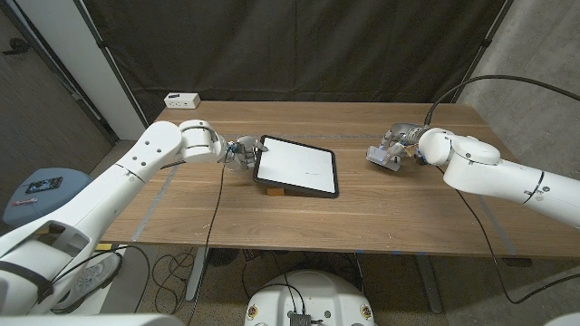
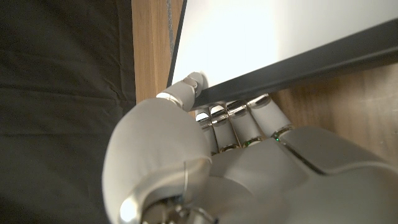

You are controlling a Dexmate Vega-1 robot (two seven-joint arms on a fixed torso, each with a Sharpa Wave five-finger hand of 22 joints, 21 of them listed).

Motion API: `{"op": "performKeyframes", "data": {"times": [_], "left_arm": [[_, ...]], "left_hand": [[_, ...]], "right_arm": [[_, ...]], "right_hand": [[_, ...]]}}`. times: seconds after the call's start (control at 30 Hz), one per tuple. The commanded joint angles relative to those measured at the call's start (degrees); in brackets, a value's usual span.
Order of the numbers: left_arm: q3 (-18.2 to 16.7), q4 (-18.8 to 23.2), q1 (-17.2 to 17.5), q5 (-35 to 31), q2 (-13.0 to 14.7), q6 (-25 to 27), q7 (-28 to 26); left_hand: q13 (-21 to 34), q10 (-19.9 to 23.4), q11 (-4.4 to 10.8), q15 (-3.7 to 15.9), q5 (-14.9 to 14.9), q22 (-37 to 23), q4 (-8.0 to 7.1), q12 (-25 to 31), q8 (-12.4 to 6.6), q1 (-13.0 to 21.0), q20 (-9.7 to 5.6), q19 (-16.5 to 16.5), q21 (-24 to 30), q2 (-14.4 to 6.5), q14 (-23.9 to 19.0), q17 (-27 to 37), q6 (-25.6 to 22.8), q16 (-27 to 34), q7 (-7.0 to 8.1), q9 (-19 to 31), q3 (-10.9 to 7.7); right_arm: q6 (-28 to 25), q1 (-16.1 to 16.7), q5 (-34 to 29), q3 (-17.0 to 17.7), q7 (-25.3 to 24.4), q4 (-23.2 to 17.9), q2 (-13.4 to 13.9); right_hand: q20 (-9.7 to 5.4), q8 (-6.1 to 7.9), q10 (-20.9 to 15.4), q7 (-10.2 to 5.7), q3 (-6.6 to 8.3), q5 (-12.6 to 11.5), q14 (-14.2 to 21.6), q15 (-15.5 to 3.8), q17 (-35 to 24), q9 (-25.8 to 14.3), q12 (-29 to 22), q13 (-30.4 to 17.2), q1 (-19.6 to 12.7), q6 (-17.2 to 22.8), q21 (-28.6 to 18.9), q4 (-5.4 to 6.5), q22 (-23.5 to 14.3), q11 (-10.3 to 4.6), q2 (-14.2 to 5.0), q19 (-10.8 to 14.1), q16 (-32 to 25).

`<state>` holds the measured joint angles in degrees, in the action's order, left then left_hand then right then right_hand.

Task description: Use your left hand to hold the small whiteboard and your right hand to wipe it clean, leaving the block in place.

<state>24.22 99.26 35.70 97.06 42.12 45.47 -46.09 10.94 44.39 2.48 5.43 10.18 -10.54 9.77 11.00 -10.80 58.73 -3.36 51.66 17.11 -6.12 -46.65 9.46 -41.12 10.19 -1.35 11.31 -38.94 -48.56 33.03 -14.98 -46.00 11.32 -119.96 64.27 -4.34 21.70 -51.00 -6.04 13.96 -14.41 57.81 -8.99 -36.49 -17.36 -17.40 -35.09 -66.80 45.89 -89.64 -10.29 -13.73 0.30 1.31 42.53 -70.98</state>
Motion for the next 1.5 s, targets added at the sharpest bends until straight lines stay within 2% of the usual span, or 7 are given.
{"op": "performKeyframes", "data": {"times": [0.03,0.33,0.73,1.5], "left_arm": [[-0.1,-2.7,-2.3,-0.2,-0.7,2.4,1.4],[-0.6,-2.5,-2.5,1.6,-0.4,3.8,-0.5],[-0.7,-1.5,-1.8,2.9,0.4,3.5,-1.1],[-1.0,0.1,-0.8,4.1,2.7,3.0,-1.1]], "left_hand": [[0.0,-0.4,-0.01,0.32,0.2,-0.1,-0.28,0.0,0.12,-0.4,0.06,-0.2,0.3,0.3,0.5,0.2,0.2,-0.2,-0.07,0.1,-0.02],[0.0,-0.6,0.03,0.28,0.2,-0.1,-0.30,0.0,0.12,-0.4,0.14,-0.3,0.3,0.3,0.6,0.2,0.3,-0.2,-0.07,0.1,0.01],[0.0,-0.7,0.09,0.31,0.2,-0.1,-0.34,0.0,0.08,-0.5,0.24,-0.4,0.3,0.3,0.6,0.2,0.4,-0.1,-0.03,0.1,0.10],[0.0,-0.8,-0.05,0.38,0.2,-0.1,-0.31,0.1,0.06,-0.6,0.34,-0.6,0.2,0.3,0.9,0.2,0.6,-0.1,0.10,0.1,0.20]], "right_arm": [[10.6,3.4,-21.0,6.8,0.7,4.3,-0.4],[16.5,4.6,-21.5,9.6,0.9,6.9,-0.9],[20.2,6.9,-21.3,12.6,1.8,7.4,-0.6],[27.2,9.1,-19.7,14.9,6.4,8.3,1.4]], "right_hand": [[-7.69,0.08,-7.5,-2.01,1.01,-0.2,-0.4,-3.96,0.0,-1.7,-0.4,-1.2,-2.1,9.8,-0.3,1.39,-0.4,-6.02,-3.45,-0.3,0.2],[-7.69,-0.02,-7.4,-2.20,1.00,0.0,-0.4,-3.97,-0.1,-1.6,-0.3,-1.4,-2.0,9.8,-0.3,1.38,-0.7,-6.27,-3.49,-0.4,0.3],[-7.71,0.09,-7.2,-2.48,0.97,0.2,-0.5,-3.97,-0.2,-2.0,-0.1,-1.6,-1.9,9.8,-0.2,1.38,-1.0,-6.46,-3.54,-0.6,0.5],[-7.71,0.48,-6.7,-2.82,0.92,0.6,-1.0,-3.98,-0.2,-2.9,0.4,-1.7,-1.7,9.7,-0.1,1.36,-1.3,-6.77,-3.60,-1.1,1.1]]}}
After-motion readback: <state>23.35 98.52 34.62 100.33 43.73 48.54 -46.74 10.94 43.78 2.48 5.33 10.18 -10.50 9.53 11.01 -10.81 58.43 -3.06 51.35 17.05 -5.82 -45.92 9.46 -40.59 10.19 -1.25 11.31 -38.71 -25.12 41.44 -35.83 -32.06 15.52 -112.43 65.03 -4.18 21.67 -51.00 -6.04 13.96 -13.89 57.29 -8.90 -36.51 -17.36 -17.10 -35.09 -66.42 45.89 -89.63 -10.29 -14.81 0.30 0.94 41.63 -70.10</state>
